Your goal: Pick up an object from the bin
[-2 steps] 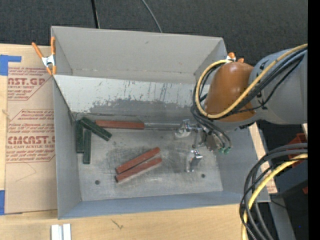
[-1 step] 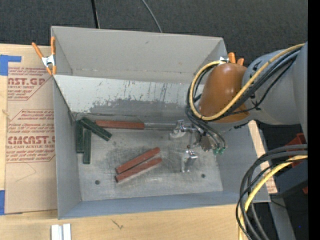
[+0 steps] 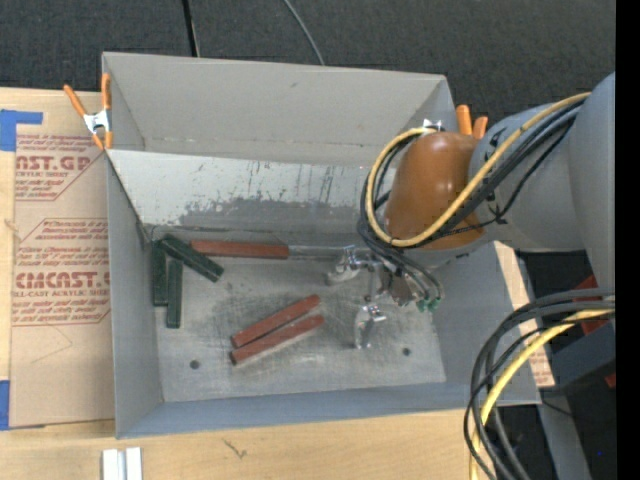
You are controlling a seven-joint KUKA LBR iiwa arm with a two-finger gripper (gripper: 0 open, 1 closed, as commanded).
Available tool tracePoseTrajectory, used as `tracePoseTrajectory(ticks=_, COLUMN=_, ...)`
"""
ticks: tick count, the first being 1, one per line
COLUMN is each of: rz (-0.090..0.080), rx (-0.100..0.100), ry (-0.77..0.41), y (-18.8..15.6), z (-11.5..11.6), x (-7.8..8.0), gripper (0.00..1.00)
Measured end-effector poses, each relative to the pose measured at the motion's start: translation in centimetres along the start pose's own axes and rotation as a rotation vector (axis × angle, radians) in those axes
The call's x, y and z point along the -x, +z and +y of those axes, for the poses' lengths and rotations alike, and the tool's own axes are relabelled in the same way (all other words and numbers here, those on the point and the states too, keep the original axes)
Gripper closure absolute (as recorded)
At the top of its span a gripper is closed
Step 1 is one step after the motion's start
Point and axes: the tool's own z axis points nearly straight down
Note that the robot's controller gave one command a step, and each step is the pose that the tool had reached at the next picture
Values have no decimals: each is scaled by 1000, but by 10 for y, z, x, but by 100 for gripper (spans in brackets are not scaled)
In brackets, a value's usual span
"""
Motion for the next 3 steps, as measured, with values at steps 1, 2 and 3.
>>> tracePoseTrajectory(ticks=1, rz=-25, rx=-5, ry=54, y=10, z=68, x=43, gripper=100)
tracePoseTrajectory(ticks=2, rz=-25, rx=-5, ry=54, y=10, z=68, x=43, gripper=100)
tracePoseTrajectory(ticks=3, rz=-31, rx=-7, ry=-59, y=10, z=67, x=43, gripper=100)
